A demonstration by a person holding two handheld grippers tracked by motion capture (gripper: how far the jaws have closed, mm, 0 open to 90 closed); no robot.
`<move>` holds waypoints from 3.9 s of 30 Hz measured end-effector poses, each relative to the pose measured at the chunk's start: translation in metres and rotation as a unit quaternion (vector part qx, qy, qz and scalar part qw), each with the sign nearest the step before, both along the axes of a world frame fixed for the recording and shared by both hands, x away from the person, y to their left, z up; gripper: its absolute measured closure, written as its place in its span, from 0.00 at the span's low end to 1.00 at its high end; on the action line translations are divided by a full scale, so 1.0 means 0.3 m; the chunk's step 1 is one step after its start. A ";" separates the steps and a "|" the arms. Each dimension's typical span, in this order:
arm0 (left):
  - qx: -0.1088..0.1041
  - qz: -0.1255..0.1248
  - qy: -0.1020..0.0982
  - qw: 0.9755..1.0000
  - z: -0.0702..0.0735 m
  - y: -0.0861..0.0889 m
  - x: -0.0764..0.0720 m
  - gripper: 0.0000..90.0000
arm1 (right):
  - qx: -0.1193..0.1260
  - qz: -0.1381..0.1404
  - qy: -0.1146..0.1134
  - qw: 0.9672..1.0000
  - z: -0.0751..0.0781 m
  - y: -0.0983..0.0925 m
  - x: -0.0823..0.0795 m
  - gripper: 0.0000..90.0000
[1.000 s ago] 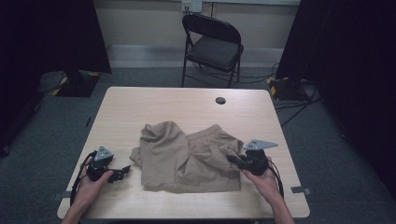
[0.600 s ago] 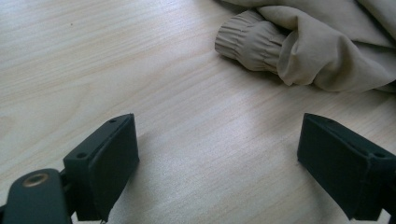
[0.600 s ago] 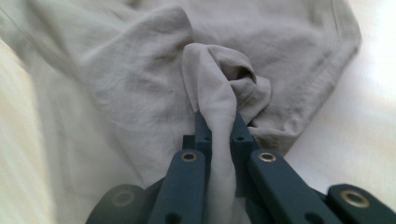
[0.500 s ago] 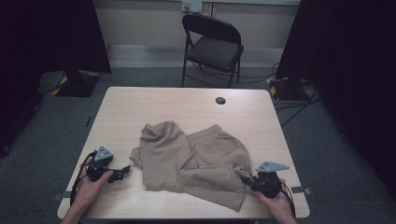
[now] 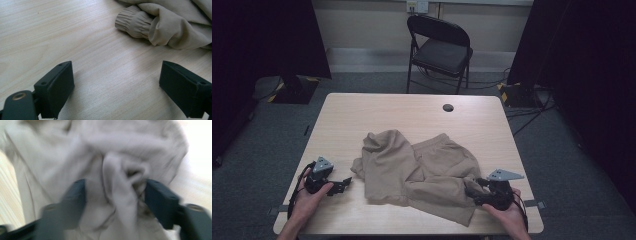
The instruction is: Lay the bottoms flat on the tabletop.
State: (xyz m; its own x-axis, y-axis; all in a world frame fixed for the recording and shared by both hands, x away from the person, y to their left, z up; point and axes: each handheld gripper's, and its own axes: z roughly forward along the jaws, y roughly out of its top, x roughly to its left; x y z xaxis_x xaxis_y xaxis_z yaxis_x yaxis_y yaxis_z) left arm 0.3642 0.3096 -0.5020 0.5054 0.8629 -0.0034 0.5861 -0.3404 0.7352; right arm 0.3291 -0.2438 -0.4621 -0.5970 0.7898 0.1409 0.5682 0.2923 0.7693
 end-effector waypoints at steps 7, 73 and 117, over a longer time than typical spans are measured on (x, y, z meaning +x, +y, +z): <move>0.000 0.000 0.000 1.000 0.000 0.000 0.000 0.13 | 0.026 -0.014 -0.028 0.999 0.074 0.022 0.080 0.24; -0.153 -0.125 -0.006 0.980 0.196 -0.278 0.285 0.87 | -0.072 -0.045 -0.007 0.996 -0.122 0.150 0.264 0.15; -0.150 -0.155 0.035 0.976 0.121 -0.043 -0.053 0.67 | -0.079 -0.018 0.026 0.996 -0.066 0.138 0.138 0.16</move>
